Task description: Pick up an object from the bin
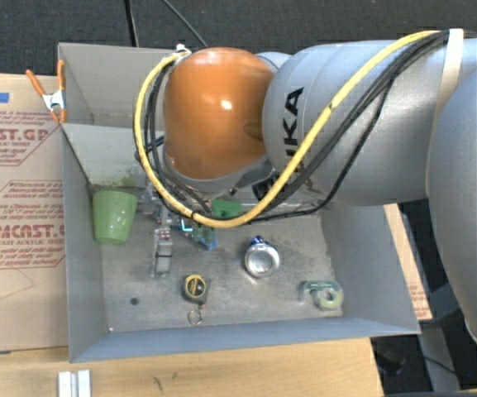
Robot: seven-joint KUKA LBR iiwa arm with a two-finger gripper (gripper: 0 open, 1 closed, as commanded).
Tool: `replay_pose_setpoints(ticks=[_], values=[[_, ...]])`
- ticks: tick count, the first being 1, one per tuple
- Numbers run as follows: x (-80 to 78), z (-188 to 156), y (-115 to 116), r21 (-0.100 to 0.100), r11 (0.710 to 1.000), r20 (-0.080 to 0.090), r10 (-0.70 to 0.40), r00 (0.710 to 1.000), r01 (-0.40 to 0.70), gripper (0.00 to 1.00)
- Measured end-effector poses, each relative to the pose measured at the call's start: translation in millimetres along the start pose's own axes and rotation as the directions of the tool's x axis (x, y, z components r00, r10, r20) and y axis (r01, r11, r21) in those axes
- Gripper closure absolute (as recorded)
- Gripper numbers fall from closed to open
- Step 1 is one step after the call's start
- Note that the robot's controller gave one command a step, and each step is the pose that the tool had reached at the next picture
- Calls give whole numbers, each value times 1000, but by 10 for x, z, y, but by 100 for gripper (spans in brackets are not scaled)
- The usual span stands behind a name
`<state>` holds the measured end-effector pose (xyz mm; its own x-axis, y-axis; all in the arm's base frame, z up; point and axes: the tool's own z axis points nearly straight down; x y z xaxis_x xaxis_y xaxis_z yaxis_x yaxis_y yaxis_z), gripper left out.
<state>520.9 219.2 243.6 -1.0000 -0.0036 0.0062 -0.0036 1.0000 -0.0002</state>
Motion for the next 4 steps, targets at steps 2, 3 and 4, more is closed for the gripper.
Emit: replay_pose_setpoints(ticks=[2,3,4], values=[[7,1773,-1232,4,957,5,-291,957,291,0],[273,1746,-821,2,616,4,-788,616,788,0],[-250,1715,-1082,8,636,9,-771,636,771,0]])
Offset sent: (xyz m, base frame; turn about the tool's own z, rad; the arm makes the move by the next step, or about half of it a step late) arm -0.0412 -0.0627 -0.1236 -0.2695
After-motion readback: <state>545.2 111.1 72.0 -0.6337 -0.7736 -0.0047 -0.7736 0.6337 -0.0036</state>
